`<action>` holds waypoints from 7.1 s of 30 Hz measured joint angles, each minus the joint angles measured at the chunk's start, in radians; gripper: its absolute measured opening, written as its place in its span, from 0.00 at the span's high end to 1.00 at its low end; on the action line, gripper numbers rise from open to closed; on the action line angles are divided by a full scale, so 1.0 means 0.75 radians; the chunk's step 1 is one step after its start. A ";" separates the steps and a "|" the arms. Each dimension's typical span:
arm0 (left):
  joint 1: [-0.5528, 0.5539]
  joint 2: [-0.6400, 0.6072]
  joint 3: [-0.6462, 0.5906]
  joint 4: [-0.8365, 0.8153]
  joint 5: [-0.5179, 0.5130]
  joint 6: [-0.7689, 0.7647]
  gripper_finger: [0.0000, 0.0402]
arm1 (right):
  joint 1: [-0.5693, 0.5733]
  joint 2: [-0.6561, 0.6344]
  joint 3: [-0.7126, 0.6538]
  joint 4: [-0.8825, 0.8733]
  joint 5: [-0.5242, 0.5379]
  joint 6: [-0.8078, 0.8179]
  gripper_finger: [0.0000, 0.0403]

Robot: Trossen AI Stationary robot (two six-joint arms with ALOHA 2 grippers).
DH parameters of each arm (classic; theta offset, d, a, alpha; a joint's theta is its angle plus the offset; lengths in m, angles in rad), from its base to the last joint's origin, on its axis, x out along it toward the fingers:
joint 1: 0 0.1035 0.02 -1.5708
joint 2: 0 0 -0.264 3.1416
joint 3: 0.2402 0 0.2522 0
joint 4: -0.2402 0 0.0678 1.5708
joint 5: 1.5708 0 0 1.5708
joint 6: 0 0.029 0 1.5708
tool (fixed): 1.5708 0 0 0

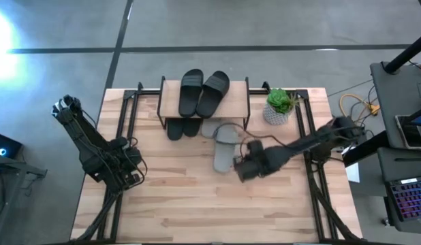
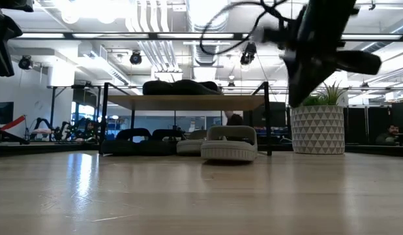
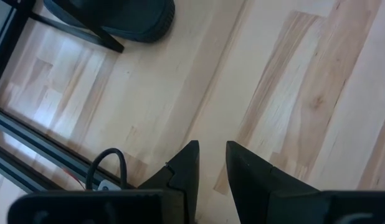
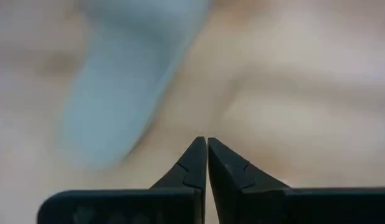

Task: Pick and place slides into the shelf
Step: Adjust the black slide on the shelf, then put the gray slide under the shelf

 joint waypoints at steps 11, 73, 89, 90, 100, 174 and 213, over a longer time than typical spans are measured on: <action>0.000 0.000 0.000 0.000 -0.007 0.043 0.84 | 0.053 0.179 0.262 0.478 0.073 -0.093 0.98; 0.000 0.000 -0.001 -0.004 -0.029 -0.037 0.84 | -1.191 0.730 1.354 -0.191 -0.128 -1.377 0.98; 0.000 0.000 -0.001 -0.007 -0.027 -0.036 0.84 | -1.153 0.703 1.348 -0.135 -0.157 -1.387 0.98; 0.000 -0.001 -0.001 -0.012 -0.027 -0.036 0.84 | -1.149 0.700 1.348 -0.135 -0.155 -1.386 0.98; 0.000 -0.001 -0.001 -0.027 -0.028 -0.037 0.84 | -1.125 0.653 1.350 -0.237 -0.057 -1.432 0.98; 0.000 -0.001 -0.001 0.005 -0.029 -0.036 0.84 | -0.754 0.528 1.300 -0.791 -0.220 -1.417 0.98; 0.000 -0.001 -0.002 0.008 -0.087 0.041 0.84 | 0.033 0.454 0.310 0.387 -0.135 0.505 0.98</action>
